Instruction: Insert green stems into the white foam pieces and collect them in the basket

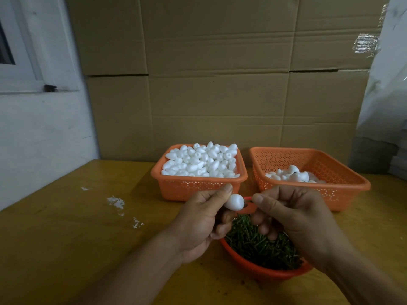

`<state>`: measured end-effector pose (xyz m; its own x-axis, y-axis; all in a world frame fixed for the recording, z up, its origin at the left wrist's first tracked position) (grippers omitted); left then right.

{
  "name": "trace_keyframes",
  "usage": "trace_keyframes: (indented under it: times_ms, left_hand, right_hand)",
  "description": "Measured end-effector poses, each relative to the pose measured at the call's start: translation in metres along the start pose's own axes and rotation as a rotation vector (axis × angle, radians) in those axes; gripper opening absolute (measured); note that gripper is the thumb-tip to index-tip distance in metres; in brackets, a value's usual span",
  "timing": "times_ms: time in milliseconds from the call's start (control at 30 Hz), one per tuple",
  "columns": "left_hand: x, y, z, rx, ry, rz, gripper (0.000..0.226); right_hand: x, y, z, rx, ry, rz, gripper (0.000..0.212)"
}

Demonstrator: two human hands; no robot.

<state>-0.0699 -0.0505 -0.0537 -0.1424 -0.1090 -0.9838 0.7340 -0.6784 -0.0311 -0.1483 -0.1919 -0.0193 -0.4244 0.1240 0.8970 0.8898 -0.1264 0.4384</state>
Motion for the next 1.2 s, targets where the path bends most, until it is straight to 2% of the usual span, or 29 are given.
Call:
trace_keyframes:
  times_ms: [267, 600, 800, 967, 1200]
  left_hand:
    - [0.0, -0.001, 0.001, 0.013, 0.011, 0.012, 0.036]
    - [-0.001, -0.002, 0.003, 0.003, 0.021, 0.023, 0.034]
    - [-0.002, -0.002, 0.001, -0.021, 0.009, 0.034, 0.033]
    - [-0.003, 0.0, -0.003, -0.098, -0.016, 0.068, 0.034]
    - [-0.008, -0.002, -0.004, -0.123, -0.004, 0.163, 0.029]
  right_hand:
    - [-0.001, -0.002, 0.004, -0.057, -0.094, -0.075, 0.025]
    - [-0.001, -0.006, 0.008, -0.122, -0.249, -0.266, 0.015]
    - [0.004, -0.012, 0.014, -0.123, -0.491, -0.408, 0.013]
    - [-0.002, -0.011, 0.017, -0.058, -0.599, -0.354, 0.023]
    - [-0.011, -0.01, 0.013, -0.072, -0.543, -0.264, 0.009]
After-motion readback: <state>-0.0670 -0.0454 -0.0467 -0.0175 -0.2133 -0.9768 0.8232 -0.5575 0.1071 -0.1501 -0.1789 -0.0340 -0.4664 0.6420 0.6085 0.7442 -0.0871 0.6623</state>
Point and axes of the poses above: each hand's wrist, its own y-axis towards the middle knuckle, its own z-axis out of the palm, x = y × z, the point moved 5 cm from there along y, towards the middle knuckle, and after that the axes turned 9 degrees about -z, right-handed, at the moved point
